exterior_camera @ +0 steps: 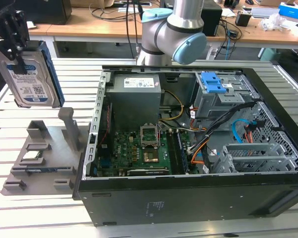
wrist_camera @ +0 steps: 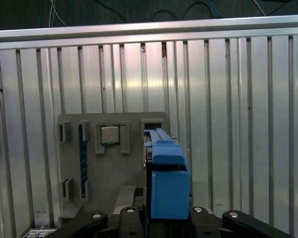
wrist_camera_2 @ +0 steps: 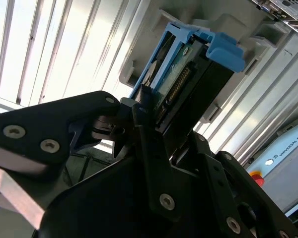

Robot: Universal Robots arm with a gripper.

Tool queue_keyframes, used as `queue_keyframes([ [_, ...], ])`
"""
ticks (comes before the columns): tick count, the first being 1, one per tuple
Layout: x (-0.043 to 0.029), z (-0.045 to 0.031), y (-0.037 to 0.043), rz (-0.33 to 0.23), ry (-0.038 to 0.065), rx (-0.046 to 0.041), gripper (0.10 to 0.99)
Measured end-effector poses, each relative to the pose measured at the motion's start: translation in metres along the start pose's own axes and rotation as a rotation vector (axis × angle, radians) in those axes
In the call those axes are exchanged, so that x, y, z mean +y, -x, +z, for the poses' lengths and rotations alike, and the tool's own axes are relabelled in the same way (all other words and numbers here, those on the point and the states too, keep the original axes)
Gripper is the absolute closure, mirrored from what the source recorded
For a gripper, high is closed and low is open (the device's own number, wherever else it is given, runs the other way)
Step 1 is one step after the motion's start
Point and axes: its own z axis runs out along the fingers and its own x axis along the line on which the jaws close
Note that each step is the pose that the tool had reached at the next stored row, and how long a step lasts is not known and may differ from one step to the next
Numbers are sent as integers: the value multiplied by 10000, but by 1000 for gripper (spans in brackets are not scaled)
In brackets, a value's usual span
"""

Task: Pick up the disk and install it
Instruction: 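Pick up the disk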

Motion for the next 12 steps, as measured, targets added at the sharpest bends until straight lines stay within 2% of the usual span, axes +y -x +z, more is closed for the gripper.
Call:
queue_keyframes([
  [6, -4, -107, -2, 0, 0, 0, 729],
  [12, -10, -252, -4, 0, -1, 0, 729],
])
